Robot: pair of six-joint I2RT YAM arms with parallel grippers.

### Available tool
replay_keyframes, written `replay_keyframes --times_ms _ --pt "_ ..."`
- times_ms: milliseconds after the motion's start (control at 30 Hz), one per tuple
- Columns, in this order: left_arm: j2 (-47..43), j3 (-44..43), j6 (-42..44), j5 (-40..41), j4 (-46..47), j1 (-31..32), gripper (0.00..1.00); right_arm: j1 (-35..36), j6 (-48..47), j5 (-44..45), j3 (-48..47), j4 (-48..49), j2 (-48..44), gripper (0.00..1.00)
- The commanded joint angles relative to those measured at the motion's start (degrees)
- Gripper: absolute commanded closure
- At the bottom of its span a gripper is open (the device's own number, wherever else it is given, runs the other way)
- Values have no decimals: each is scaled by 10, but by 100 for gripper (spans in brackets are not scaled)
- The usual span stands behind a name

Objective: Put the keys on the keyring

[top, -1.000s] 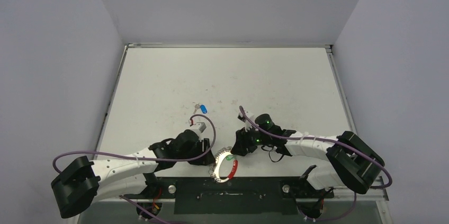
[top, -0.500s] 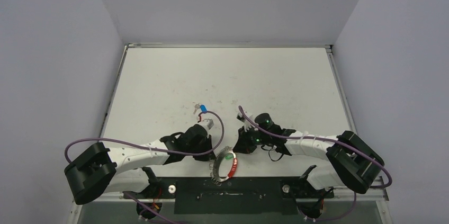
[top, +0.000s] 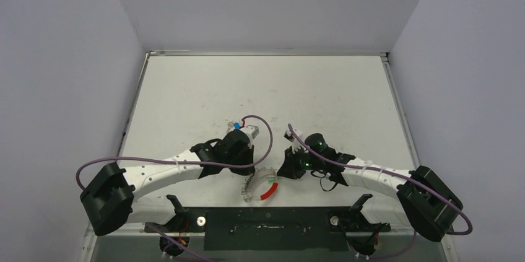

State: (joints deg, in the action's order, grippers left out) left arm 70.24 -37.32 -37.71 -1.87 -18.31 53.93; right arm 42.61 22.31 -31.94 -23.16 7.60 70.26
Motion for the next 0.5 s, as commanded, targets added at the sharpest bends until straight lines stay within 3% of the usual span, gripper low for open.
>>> replay_keyframes --times_ms 0,200,267,333,467 --pt "35 -68 61 5 -23 -16 100 6 21 7 23 14 -17 100" --pt "106 -123 118 38 -79 -27 98 35 64 -4 46 73 9 94" --pt "126 -142 126 59 -105 -29 78 44 76 -12 51 90 13 88" --pt "139 -156 127 81 -126 -28 65 45 92 -29 60 120 8 74" --pt "122 -153 112 102 -140 -25 61 36 105 -17 62 114 -32 43"
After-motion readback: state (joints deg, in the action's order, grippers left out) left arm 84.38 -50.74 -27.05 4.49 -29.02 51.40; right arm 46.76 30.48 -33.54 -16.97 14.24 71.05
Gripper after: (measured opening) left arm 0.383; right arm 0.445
